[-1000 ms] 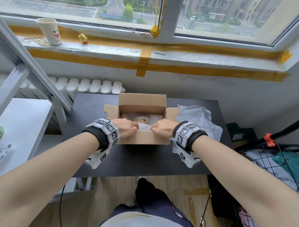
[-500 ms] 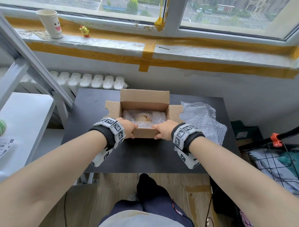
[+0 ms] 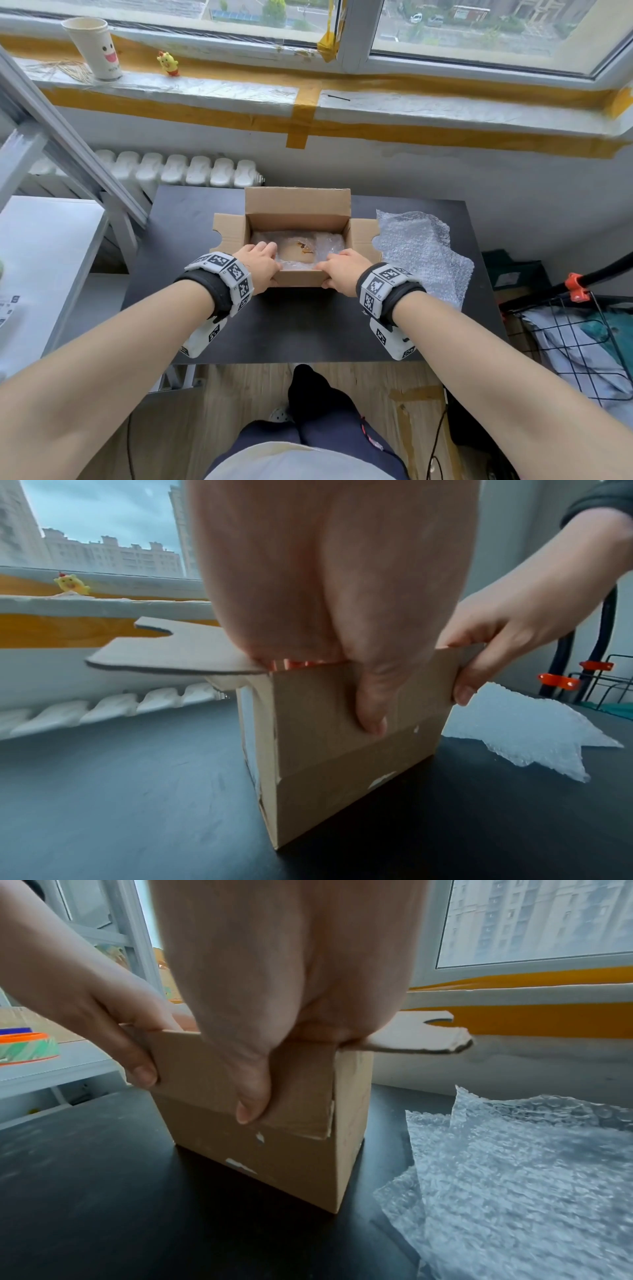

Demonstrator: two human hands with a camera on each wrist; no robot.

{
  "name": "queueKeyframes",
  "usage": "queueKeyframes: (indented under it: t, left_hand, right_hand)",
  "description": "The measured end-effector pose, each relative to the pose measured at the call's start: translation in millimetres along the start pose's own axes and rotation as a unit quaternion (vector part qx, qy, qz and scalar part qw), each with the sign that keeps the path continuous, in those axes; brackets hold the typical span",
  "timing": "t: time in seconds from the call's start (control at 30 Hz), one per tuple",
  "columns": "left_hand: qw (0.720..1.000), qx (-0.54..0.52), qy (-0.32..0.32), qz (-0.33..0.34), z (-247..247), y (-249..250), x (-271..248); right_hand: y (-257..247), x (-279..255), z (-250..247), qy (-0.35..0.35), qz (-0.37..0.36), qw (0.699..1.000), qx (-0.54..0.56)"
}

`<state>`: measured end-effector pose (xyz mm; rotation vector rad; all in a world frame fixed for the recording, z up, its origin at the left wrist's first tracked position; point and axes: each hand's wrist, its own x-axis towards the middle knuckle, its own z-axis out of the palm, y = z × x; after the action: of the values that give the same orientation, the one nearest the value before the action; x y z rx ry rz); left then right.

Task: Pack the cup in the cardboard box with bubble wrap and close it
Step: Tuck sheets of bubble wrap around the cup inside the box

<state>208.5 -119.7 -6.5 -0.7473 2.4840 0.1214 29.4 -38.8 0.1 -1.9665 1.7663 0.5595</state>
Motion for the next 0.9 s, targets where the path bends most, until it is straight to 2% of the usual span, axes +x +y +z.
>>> queueKeyframes:
  t: [0.2,0.5,0.67,0.8,0.9]
  left_hand:
    - [0.999,-0.054,0.001,0.008,-11.0,-5.4,-7.2]
    - [0.986,-0.144,0.063,-0.049,-29.3,-7.5,-35.0]
    - [0.976,-0.147,0.151,-0.055,-45.9,9.8,-38.5]
    - [0.963,-0.149,0.221,-0.029,-62.1,41.2,-35.4]
    - [0.957,-0.152,0.248,-0.005,-74.9,72.7,-26.3]
  right_hand:
    - [-1.4,-5.6,-7.6,0.026,0.012,0.999,0.029]
    - [-6.3,-33.2,-12.8,0.099,0.032,0.992,0.070]
    - [-3.1,-57.4,-12.3,0.183,0.065,0.971,0.137]
    - [9.9,-82.9,-10.1,0.211,0.099,0.958,0.164]
    - [25.1,-102.6,-4.7,0.233,0.126,0.948,0.174]
